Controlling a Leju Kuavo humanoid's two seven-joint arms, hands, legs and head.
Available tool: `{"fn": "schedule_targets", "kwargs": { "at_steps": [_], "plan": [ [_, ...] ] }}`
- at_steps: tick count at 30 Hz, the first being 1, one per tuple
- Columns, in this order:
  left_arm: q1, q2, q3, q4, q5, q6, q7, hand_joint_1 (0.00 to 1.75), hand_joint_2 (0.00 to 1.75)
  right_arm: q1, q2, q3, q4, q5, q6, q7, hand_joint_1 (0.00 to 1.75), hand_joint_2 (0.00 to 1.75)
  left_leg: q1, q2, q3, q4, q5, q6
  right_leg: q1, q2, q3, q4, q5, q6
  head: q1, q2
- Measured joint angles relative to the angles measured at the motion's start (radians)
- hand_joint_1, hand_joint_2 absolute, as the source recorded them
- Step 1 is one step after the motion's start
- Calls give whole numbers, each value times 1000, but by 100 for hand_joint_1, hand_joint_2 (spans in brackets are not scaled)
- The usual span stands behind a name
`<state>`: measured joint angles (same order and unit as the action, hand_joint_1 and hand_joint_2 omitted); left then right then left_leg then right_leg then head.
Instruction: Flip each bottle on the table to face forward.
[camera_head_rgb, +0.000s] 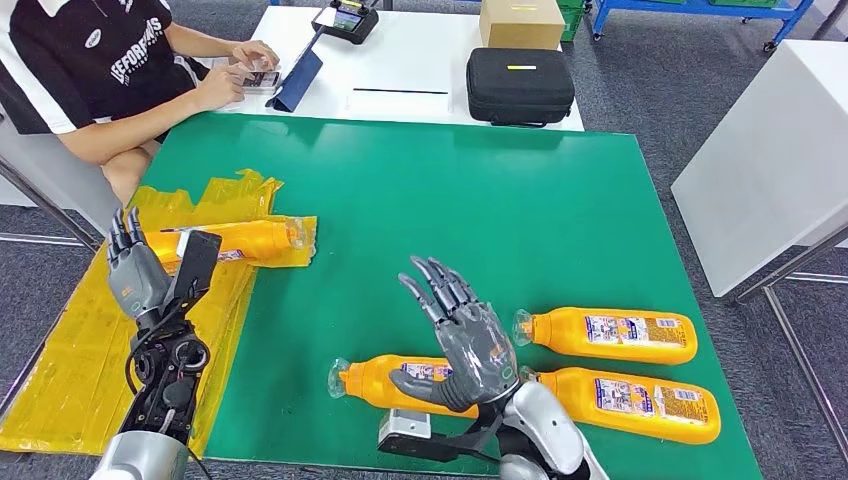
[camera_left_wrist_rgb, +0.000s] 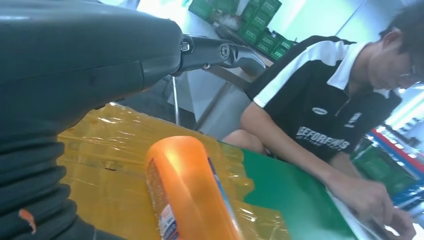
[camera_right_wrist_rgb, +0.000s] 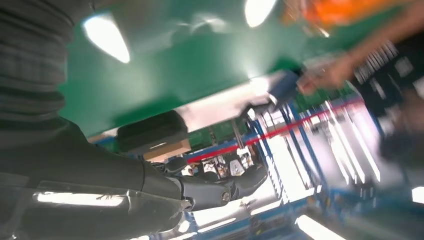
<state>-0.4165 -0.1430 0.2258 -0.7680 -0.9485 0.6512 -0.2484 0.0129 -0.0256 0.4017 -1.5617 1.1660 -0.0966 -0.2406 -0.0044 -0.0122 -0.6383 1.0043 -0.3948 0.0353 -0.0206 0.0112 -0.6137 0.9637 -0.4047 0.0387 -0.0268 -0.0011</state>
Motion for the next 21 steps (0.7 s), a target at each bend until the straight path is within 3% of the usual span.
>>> {"fn": "schedule_targets", "kwargs": {
  "at_steps": [11, 21],
  "plan": [
    [8, -17, 22, -31, 192, -53, -193, 0, 175, -5, -87, 31, 106, 93, 71, 62, 0, 175, 0, 0, 0, 0, 0, 0, 0, 0, 0, 0, 0, 0, 0, 0],
    [20, -32, 14, -77, 298, -138, -249, 0, 175, -38, -102, 41, 236, 140, 100, 145, 0, 175, 0, 0, 0, 0, 0, 0, 0, 0, 0, 0, 0, 0, 0, 0]
  ]
}}
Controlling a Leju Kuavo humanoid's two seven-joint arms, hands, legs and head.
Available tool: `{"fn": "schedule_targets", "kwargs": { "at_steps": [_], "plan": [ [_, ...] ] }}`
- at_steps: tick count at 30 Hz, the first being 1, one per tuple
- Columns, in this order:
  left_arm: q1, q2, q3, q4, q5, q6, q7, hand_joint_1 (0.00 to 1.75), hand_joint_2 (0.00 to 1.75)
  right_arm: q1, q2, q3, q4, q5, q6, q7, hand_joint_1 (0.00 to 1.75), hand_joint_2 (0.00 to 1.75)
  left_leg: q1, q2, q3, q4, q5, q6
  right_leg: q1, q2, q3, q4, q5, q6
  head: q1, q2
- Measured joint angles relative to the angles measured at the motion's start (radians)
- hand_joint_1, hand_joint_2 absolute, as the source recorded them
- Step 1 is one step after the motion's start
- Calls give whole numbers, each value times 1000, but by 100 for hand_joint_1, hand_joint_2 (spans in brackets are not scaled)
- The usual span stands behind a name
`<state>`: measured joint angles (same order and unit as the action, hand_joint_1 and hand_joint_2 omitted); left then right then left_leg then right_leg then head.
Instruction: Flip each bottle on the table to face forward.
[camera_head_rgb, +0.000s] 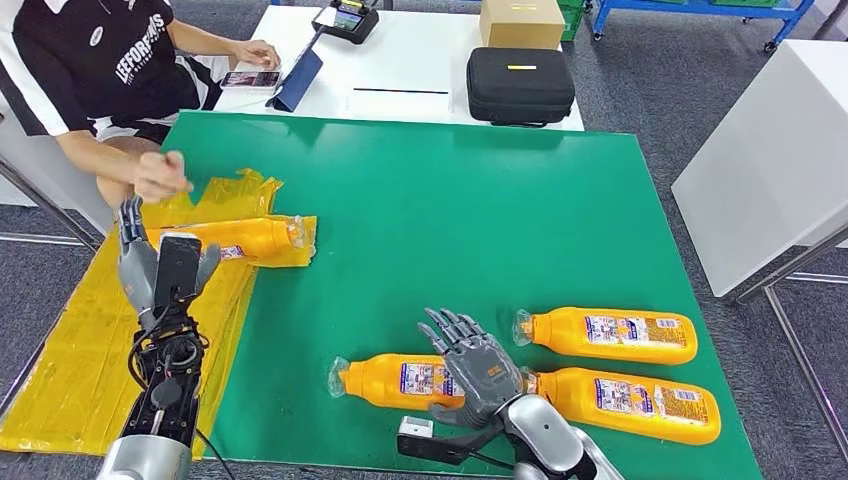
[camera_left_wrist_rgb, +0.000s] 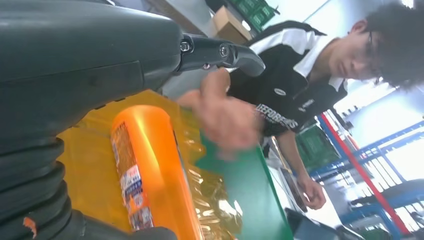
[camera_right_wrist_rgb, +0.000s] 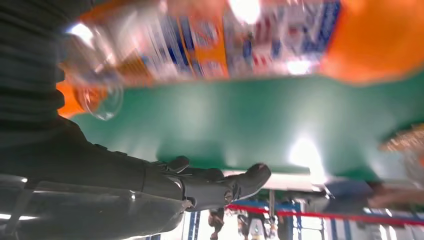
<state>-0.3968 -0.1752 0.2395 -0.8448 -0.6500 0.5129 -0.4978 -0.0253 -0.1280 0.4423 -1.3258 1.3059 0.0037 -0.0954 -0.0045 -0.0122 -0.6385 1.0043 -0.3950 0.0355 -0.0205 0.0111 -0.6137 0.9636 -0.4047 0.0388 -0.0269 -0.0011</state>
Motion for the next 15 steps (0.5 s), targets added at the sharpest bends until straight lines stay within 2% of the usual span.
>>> {"fn": "schedule_targets", "kwargs": {
  "at_steps": [2, 5, 9, 11, 15],
  "plan": [
    [1, -2, -4, -4, 17, -12, -7, 0, 175, -4, 0, 2, 24, 6, 1, 14, 0, 175, 0, 0, 0, 0, 0, 0, 0, 0, 0, 0, 0, 0, 0, 0],
    [3, -3, -13, -7, 40, -27, -17, 0, 175, -7, 0, 3, 55, 10, 2, 30, 18, 175, 0, 0, 0, 0, 0, 0, 0, 0, 0, 0, 0, 0, 0, 0],
    [4, -5, -25, -13, 61, -38, -27, 0, 175, -6, 0, 4, 90, 5, 22, 34, 147, 175, 0, 0, 0, 0, 0, 0, 0, 0, 0, 0, 0, 0, 0, 0],
    [4, -5, -30, -15, 68, -39, -29, 0, 175, -8, -1, 4, 107, 1, 31, 38, 161, 175, 0, 0, 0, 0, 0, 0, 0, 0, 0, 0, 0, 0, 0, 0],
    [7, -5, -38, -15, 87, -36, -35, 0, 175, -15, -2, 4, 137, -11, 43, 49, 171, 175, 0, 0, 1, 0, 0, 0, 0, 0, 0, 0, 0, 0, 0, 0]
  ]
}}
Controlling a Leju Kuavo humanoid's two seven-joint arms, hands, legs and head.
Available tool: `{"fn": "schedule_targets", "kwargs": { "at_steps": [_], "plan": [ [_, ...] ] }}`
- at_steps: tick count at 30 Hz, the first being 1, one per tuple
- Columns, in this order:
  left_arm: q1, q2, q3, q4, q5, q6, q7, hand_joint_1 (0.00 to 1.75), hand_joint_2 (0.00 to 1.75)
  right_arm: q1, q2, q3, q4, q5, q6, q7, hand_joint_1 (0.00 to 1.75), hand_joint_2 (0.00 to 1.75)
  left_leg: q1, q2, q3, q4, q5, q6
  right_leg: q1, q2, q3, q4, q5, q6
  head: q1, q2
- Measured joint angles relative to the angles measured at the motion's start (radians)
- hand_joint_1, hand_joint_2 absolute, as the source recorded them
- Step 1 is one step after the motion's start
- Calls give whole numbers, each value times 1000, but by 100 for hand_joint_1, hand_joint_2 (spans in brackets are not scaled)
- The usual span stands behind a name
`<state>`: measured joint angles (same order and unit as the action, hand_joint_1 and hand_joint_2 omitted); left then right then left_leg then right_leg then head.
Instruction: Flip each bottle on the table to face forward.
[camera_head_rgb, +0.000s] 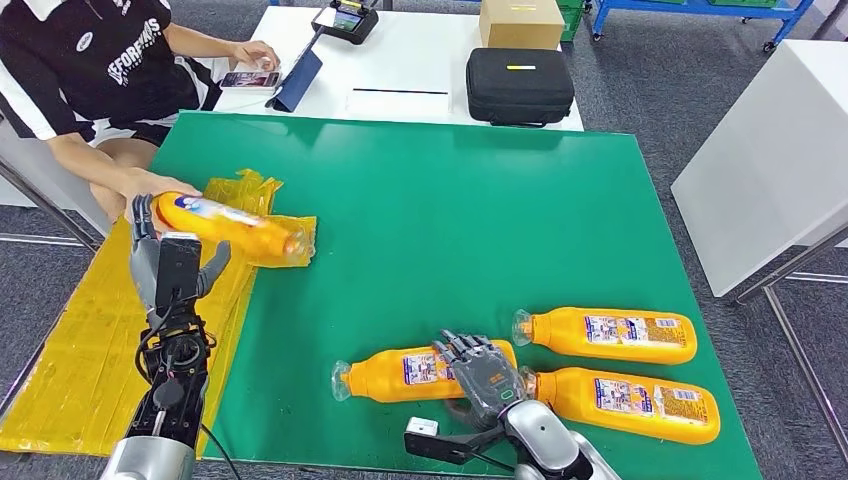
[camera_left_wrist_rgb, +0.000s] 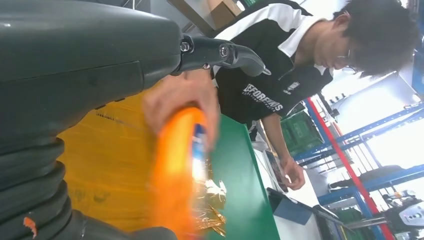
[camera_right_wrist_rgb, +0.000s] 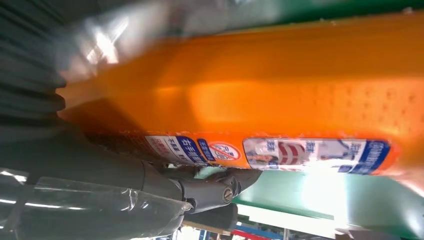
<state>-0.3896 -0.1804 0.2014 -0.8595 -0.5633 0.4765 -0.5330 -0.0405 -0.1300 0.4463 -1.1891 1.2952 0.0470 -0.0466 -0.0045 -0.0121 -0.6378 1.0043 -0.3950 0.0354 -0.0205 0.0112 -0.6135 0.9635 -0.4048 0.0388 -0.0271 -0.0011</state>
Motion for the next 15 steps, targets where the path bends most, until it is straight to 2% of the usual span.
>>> {"fn": "schedule_targets", "kwargs": {
  "at_steps": [9, 15],
  "plan": [
    [15, 0, -14, 0, 22, 12, -11, 0, 175, -12, 4, -4, 23, -8, -6, 40, 175, 175, 0, 0, 3, 0, 0, 0, 0, 0, 3, 0, 0, 0, 0, 0],
    [33, 0, -24, -10, 29, 12, -12, 0, 175, 2, 13, -16, 21, -5, -76, 31, 175, 175, 0, -1, 3, 0, 0, 0, 0, 0, 3, 0, 0, 0, 0, 0]
  ]
}}
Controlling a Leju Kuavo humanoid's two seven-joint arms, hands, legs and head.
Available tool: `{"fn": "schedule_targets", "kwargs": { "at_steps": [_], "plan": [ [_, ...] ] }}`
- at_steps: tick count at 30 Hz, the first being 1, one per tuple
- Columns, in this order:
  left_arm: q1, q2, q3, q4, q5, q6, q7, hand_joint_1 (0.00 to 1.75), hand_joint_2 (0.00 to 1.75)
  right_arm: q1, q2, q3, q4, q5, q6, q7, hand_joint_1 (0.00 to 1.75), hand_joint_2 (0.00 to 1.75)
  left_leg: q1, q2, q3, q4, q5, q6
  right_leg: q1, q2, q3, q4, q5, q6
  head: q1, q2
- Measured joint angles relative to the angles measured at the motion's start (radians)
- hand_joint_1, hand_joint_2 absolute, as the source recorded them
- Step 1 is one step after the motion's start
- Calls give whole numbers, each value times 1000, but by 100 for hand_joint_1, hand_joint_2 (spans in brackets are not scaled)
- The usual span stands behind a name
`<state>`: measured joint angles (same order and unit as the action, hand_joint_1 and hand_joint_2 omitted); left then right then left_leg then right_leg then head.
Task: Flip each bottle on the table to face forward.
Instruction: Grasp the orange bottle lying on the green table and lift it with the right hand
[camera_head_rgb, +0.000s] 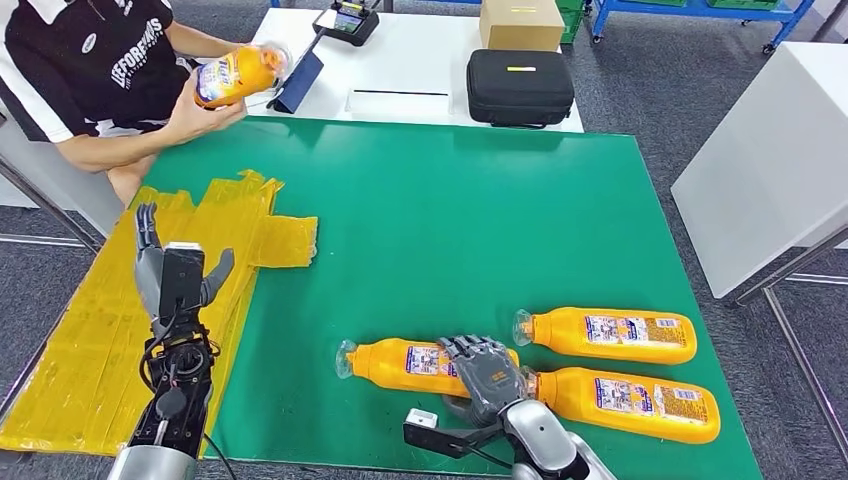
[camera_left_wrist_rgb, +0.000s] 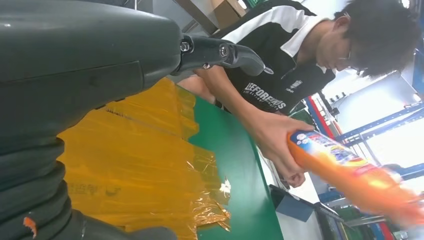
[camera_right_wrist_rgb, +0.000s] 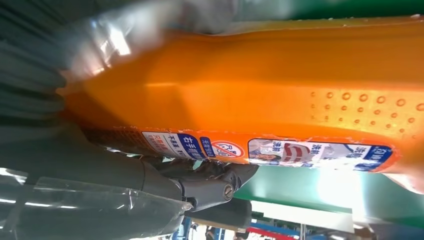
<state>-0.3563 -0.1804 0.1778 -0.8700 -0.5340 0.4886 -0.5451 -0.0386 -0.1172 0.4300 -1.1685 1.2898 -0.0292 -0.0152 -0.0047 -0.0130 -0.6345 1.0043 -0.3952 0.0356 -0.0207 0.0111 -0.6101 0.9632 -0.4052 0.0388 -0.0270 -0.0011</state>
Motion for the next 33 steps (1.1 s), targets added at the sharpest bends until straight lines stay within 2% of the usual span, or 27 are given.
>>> {"fn": "schedule_targets", "kwargs": {
  "at_steps": [3, 9, 22, 25, 28, 33],
  "plan": [
    [12, 0, -4, -14, 22, -35, -9, 0, 175, 18, 10, -22, -17, -8, -71, -39, 175, 175, 0, -1, -1, 0, 0, 0, 0, 0, 0, 0, 0, 0, 0, 0],
    [52, -13, -24, -78, 138, -269, -56, 0, 175, 35, 53, -99, -99, -31, -167, -125, 175, 175, 0, 0, -2, 0, 0, 0, 0, 0, -2, 0, 0, 0, 0, 0],
    [74, -22, -48, -131, 149, -296, -58, 0, 175, 57, 82, -158, -155, -37, -172, -145, 175, 175, 0, 0, -3, 0, 0, 0, 0, 0, -2, 0, 0, 0, 0, 0],
    [78, -24, -58, -142, 162, -341, -64, 0, 175, 66, 89, -166, -167, -55, -196, -168, 175, 175, 0, -1, -3, 0, 0, 0, 0, 0, -2, 0, 0, 0, 0, 0],
    [93, -31, -86, -183, 176, -405, -58, 0, 175, 82, 111, -186, -205, -123, -234, -208, 175, 175, 0, -1, -4, 0, -1, -1, 0, 0, -3, 0, 0, 0, 0, 0],
    [129, -38, -155, -268, 203, -480, -21, 0, 175, 84, 162, -250, -248, -353, -265, -287, 175, 175, 0, -1, -4, 0, -1, -1, 0, 0, -3, 0, 0, 0, 0, 0]
  ]
}}
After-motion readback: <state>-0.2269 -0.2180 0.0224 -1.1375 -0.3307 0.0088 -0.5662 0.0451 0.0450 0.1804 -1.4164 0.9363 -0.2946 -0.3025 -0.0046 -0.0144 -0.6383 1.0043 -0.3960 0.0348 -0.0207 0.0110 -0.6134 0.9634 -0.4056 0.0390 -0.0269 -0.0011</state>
